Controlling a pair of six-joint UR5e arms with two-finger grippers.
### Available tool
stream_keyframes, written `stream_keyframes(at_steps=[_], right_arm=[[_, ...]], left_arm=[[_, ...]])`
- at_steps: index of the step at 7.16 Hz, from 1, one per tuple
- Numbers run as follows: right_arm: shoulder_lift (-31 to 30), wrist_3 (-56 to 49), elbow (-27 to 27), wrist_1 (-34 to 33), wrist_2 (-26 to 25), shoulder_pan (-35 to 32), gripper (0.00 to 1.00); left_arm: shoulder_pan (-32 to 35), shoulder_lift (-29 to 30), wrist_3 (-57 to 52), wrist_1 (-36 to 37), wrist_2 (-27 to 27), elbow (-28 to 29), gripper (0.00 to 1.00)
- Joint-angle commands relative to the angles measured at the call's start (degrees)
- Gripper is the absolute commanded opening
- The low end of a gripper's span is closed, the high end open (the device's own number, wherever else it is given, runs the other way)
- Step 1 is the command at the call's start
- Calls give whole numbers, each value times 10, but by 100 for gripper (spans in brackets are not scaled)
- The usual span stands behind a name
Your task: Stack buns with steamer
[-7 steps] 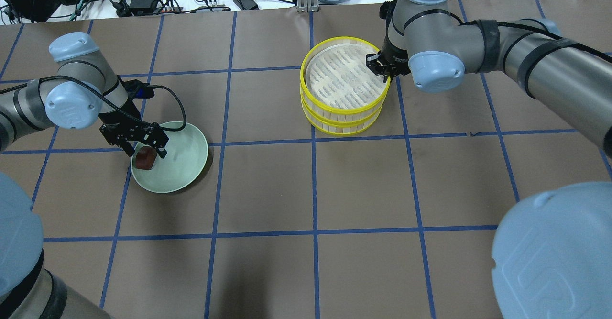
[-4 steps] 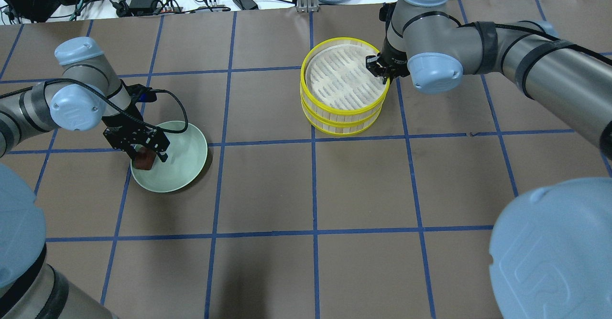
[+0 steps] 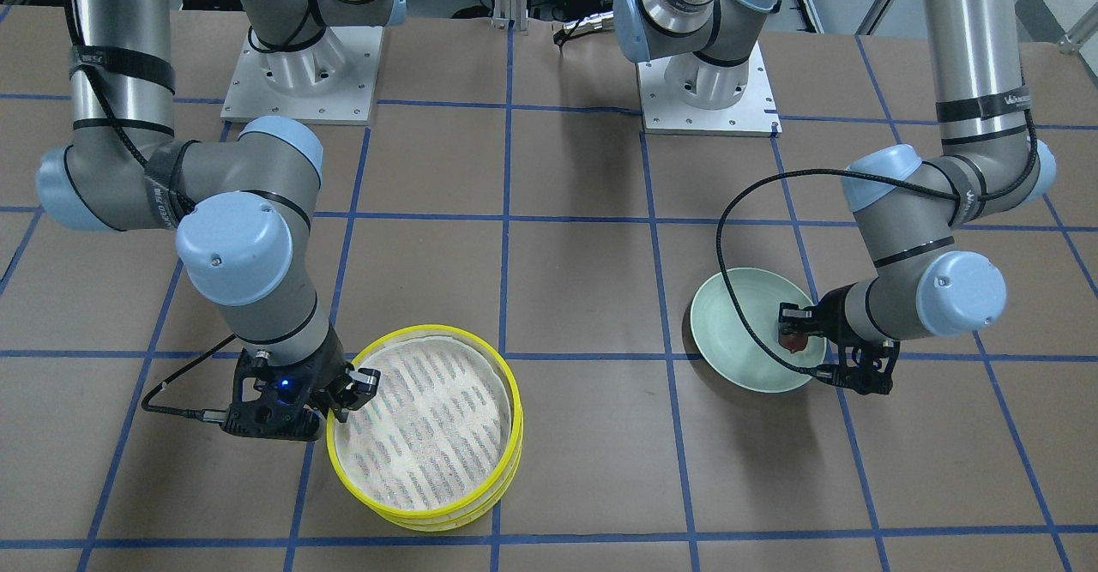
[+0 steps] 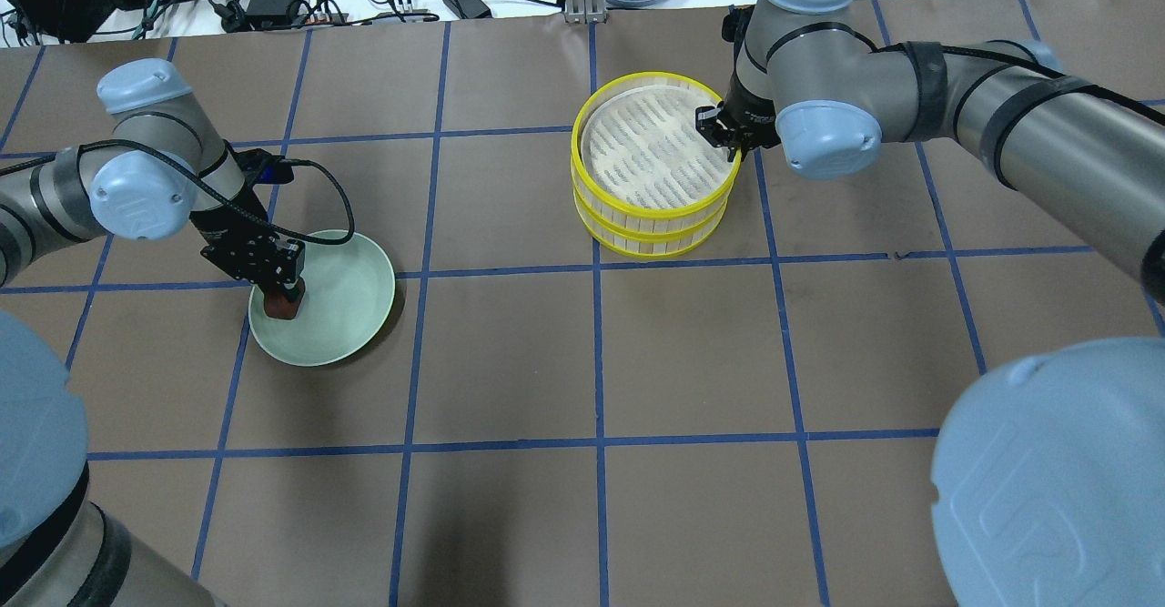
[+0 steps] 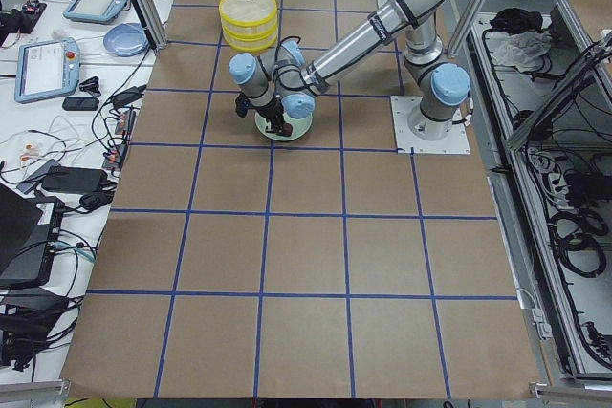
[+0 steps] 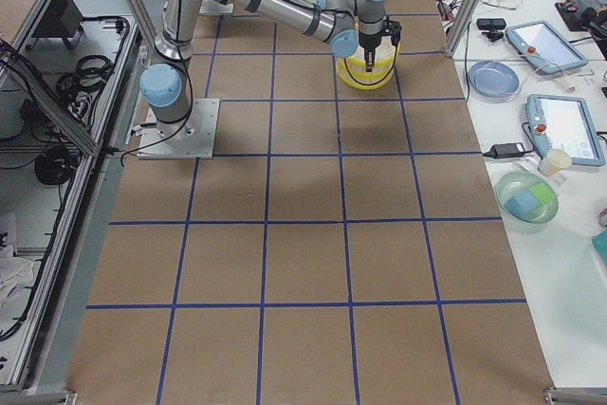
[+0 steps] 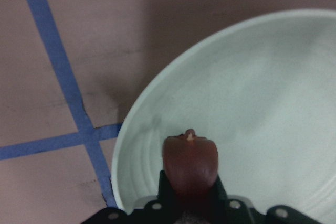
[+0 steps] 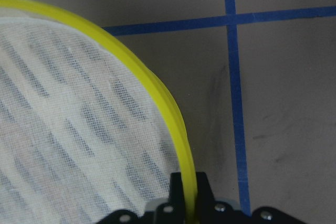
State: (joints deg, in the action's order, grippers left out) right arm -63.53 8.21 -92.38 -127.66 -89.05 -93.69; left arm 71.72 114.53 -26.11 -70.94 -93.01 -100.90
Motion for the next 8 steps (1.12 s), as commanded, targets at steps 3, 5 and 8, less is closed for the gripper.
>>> stream_keyframes(at_steps=[3,5,8], right_arm=[[-7,27,2,6,-1,0,100],[-55,13,10,62,4,-1,100],[-225,13,10,292,5,-2,100]], left_arm=[[3,-42,42,-57,0,68,0],[46,-78,141,-58,0,94,0],[165,-106,370,20,54,118,0]])
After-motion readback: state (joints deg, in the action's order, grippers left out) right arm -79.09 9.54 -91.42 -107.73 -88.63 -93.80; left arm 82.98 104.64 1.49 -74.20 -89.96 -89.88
